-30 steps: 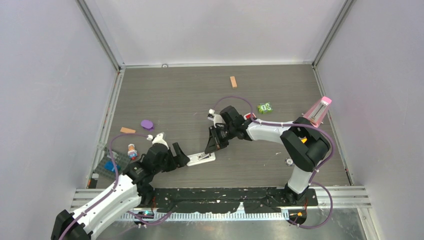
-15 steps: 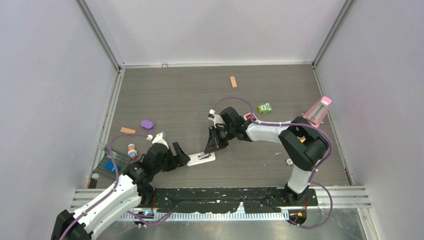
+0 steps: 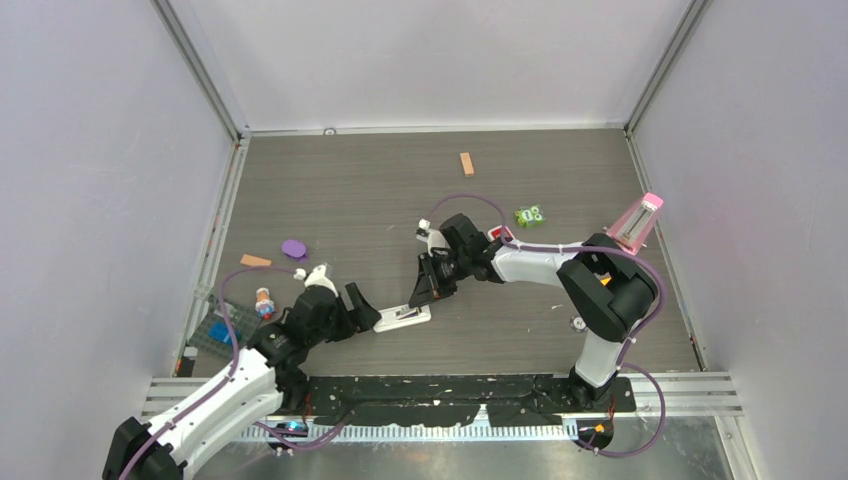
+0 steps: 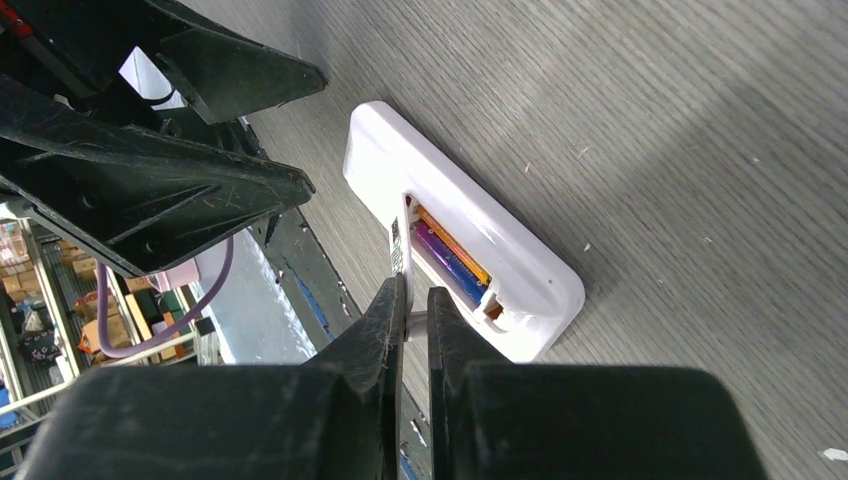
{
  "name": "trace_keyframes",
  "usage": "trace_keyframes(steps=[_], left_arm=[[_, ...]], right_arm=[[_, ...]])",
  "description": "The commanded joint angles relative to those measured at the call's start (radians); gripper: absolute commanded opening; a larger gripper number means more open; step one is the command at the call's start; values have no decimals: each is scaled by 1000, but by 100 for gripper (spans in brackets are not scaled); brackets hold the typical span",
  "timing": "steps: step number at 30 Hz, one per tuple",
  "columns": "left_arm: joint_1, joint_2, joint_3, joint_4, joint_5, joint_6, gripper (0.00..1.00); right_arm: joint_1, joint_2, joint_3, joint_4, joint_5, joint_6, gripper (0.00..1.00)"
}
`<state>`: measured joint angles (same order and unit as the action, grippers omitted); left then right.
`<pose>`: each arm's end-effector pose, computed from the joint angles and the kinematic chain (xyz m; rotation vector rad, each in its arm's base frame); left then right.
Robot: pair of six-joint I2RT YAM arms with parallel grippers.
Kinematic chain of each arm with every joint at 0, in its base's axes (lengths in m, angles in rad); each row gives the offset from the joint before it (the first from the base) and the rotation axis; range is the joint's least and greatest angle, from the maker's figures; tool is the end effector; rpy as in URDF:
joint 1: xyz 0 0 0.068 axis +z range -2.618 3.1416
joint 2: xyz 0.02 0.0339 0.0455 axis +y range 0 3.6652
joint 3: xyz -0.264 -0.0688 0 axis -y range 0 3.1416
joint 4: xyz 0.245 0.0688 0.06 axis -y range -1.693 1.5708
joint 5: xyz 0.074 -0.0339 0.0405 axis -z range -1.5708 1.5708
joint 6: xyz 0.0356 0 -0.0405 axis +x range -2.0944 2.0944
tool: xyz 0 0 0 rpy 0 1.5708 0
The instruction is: Load the batteries into the remote control
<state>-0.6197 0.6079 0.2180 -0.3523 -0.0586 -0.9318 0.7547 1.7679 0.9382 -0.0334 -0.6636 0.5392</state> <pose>0.1098 -0.0758 0.1526 -0.4072 2.3873 -0.6950 0.2383 0.2542 0.1546 -0.6219 2.6053 1.3221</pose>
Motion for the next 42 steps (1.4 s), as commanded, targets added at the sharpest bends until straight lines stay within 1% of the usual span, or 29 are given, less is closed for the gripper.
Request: trace_keyframes(steps=[1, 8, 19, 30, 33, 35, 38, 42], left_arm=[[5, 22, -10, 45, 11, 21, 82], [6, 52, -5, 52, 15, 33, 79], [6, 87, 1, 65, 25, 42, 77], [7, 114, -1, 101, 51, 41, 76], [8, 127, -5, 118, 54, 38, 74], [7, 136, -5, 128, 87, 37, 71], [6, 148, -6, 139, 98, 37, 68], [7, 156, -5, 141, 103, 39, 66]], right_arm=[[5, -29, 3, -19, 15, -19, 5], [5, -40, 17, -32, 5, -16, 5], [5, -47, 13, -40, 35, -11, 5], [5, -34, 6, 9, 11, 15, 5], [7, -34, -6, 55, 3, 26, 5], [7, -35, -24, 91, -6, 40, 5], [8, -29, -25, 97, -4, 45, 5], [8, -17, -28, 92, -2, 46, 5]])
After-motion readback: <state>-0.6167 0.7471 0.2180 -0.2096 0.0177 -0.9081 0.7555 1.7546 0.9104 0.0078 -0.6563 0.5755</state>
